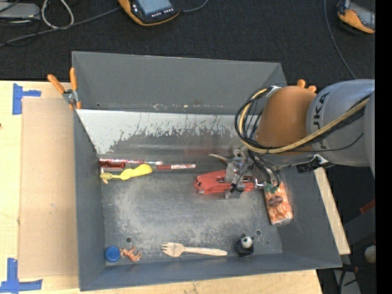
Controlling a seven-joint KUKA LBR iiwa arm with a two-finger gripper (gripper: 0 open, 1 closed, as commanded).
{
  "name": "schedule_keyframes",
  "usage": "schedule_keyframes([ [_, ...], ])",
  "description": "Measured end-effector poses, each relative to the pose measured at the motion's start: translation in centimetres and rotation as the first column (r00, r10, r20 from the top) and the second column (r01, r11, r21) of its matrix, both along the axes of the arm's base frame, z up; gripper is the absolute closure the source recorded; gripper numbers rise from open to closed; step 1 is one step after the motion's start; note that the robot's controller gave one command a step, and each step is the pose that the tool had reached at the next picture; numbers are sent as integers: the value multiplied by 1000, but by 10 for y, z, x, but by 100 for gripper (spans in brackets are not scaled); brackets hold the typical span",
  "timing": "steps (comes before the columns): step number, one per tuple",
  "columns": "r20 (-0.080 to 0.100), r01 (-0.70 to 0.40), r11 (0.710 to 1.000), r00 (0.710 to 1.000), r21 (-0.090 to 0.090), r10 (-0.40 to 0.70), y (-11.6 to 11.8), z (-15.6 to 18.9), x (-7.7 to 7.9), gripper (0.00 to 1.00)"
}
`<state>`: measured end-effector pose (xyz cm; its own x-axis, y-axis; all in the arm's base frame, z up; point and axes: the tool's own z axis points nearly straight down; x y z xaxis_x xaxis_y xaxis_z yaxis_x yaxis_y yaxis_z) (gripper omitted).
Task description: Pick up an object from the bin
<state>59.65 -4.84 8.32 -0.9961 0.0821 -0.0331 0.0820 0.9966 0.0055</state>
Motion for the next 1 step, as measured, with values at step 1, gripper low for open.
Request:
schedule_keyframes([
  [1,4,-186,983,983,9,186,-20,-4,25,100],
])
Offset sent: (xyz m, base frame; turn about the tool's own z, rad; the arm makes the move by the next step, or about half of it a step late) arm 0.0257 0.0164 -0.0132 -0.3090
